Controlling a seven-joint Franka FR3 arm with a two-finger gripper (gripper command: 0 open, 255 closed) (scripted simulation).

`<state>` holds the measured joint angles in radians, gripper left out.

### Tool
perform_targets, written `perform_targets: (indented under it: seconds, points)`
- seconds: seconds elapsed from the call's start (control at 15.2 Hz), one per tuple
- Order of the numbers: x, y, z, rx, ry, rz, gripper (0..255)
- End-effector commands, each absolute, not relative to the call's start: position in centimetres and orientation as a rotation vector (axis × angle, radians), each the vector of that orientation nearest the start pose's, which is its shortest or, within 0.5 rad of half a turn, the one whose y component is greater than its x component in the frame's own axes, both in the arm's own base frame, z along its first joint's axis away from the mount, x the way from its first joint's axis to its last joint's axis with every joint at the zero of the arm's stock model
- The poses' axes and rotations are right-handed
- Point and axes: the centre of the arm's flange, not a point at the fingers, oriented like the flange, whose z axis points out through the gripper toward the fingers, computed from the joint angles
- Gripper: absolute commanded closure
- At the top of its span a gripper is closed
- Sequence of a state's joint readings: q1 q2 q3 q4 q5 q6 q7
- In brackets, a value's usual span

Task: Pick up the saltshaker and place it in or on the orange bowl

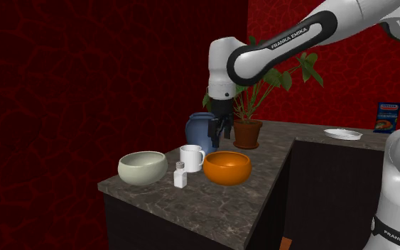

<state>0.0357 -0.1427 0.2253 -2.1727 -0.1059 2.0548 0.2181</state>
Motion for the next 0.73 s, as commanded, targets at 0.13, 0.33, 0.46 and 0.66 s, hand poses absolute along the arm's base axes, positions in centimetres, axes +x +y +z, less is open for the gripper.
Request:
perform_targets:
  seconds: [0.13, 0.33, 0.46, 0.66]
  points:
    - [52.7, 14.8, 42.6, -3.249, -0.155, -0.104, 0]
    - [55.4, 16.5, 40.6, -3.245, -0.162, -0.121, 0]
    - [57.3, 17.6, 39.3, -3.242, -0.167, -0.133, 0]
    - [60.1, 19.2, 37.3, -3.238, -0.175, -0.150, 0]
